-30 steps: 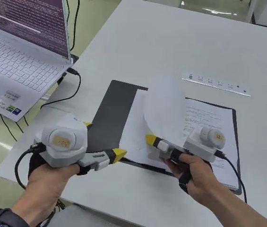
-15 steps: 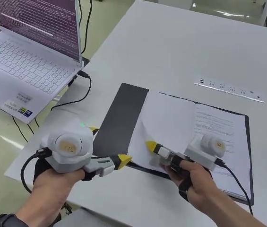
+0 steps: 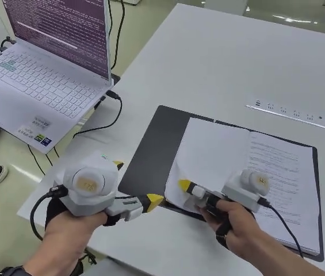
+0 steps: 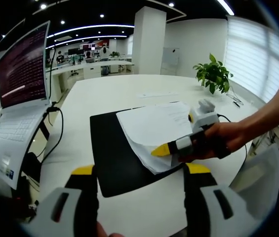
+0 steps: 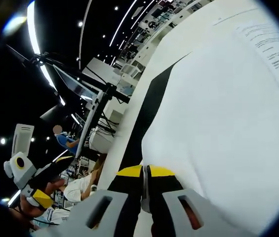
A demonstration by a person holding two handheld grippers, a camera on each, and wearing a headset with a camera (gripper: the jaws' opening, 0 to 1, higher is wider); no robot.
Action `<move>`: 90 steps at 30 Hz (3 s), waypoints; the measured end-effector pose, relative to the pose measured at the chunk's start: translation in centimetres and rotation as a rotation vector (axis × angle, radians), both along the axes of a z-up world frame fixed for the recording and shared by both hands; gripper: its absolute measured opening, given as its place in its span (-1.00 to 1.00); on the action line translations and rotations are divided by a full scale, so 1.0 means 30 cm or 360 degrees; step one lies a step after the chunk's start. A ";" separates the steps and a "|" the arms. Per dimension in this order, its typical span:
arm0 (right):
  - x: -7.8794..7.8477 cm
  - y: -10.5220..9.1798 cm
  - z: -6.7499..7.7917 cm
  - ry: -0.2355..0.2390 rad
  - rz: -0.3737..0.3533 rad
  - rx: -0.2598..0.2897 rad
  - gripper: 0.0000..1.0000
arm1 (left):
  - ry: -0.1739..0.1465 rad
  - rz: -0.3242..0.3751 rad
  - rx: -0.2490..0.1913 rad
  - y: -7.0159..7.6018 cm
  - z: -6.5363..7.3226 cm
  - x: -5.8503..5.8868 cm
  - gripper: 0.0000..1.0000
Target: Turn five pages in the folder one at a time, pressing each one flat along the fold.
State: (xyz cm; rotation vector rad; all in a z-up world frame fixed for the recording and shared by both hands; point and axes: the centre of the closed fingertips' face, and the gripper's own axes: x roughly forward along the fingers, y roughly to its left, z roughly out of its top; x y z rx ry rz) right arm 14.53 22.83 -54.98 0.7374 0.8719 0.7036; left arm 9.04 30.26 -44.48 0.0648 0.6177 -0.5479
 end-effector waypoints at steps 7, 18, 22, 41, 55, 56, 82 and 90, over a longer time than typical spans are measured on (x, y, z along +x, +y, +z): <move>-0.021 0.004 -0.031 0.0000 0.0026 -0.0033 -0.92 | 0.0010 0.0014 -0.0009 0.010 0.001 -0.003 0.43; -0.041 0.036 0.022 -0.0048 0.0097 0.0055 -0.47 | 0.0078 -0.0027 -0.0006 -0.010 -0.043 -0.005 0.44; -0.053 0.051 0.052 -0.0060 0.0124 0.0103 -0.24 | 0.0109 -0.0060 -0.0010 -0.026 -0.059 0.002 0.43; -0.015 -0.157 0.190 -0.0260 -0.0017 0.0037 -0.19 | 0.0133 -0.0278 -0.0044 -0.167 -0.106 0.073 -0.34; -0.001 -0.292 0.183 -0.0241 -0.0138 -0.0032 -0.26 | 0.0204 -0.0315 -0.0009 -0.255 -0.228 0.151 -0.87; -0.001 -0.297 0.181 -0.0240 -0.0137 -0.0037 -0.27 | 0.0228 -0.0325 -0.0002 -0.263 -0.250 0.148 -0.88; 0.157 -0.426 0.149 -0.0354 -0.0215 -0.0095 -0.66 | 0.0215 -0.0531 0.0323 -0.265 -0.379 0.094 -1.00; 0.239 -0.475 0.088 -0.0322 -0.0335 -0.0122 -0.83 | 0.0183 -0.0545 0.0339 -0.265 -0.381 0.092 -1.00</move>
